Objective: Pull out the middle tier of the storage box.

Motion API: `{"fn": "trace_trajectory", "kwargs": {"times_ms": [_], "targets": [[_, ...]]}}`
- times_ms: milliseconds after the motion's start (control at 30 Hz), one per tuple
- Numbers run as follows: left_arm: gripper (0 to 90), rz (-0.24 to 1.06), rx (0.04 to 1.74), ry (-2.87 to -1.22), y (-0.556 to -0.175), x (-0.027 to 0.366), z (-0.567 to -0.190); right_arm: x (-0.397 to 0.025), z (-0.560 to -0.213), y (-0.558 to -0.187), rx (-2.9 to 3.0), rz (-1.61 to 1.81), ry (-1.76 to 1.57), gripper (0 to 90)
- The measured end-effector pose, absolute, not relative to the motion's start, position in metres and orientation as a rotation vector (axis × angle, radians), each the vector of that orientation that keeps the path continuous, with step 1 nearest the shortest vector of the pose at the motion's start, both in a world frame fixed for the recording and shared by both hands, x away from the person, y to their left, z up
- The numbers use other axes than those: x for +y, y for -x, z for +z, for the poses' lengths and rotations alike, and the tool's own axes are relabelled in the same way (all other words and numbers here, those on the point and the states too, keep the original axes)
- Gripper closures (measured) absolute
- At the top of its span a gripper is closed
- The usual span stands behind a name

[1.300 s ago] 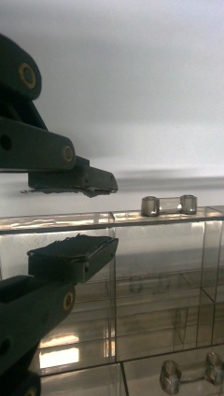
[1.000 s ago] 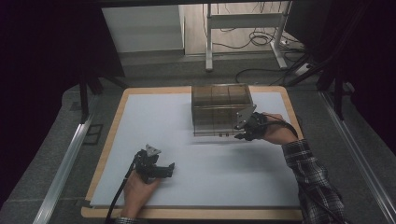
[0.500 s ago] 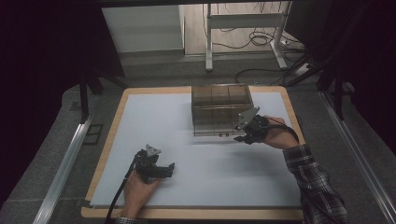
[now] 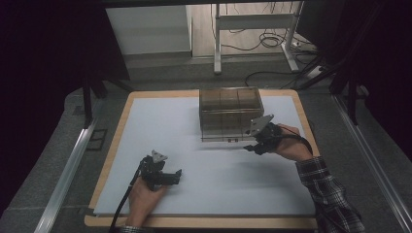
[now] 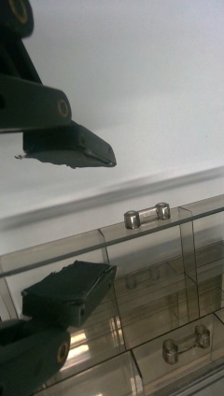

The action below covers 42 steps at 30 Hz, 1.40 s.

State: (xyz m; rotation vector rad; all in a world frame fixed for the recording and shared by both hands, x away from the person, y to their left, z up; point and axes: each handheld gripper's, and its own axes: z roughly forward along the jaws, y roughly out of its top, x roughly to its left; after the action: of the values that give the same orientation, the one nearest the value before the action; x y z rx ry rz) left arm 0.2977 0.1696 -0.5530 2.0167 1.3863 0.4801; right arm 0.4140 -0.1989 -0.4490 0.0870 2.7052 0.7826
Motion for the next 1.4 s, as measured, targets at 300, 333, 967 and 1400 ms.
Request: {"fn": "trace_trajectory", "kwargs": {"times_ms": [300,333,967,1400], "targets": [[0.0,0.48,1.386,-2.017,-0.298,0.17,-0.553,-0.204,-0.453,-0.406,2.697,0.837,-0.186,35.4],[0.0,0.48,1.387,-2.016,-0.298,0.17,-0.553,-0.204,-0.454,-0.405,2.701,0.848,-0.197,34.8],[0.0,0.483,1.385,-2.02,-0.298,0.17,-0.553,-0.208,-0.466,-0.386,2.685,0.965,-0.37,19.8],[0.0,0.481,1.39,-2.012,-0.298,0.169,-0.553,-0.215,-0.475,-0.372,2.65,0.998,-0.457,12.0]]}}
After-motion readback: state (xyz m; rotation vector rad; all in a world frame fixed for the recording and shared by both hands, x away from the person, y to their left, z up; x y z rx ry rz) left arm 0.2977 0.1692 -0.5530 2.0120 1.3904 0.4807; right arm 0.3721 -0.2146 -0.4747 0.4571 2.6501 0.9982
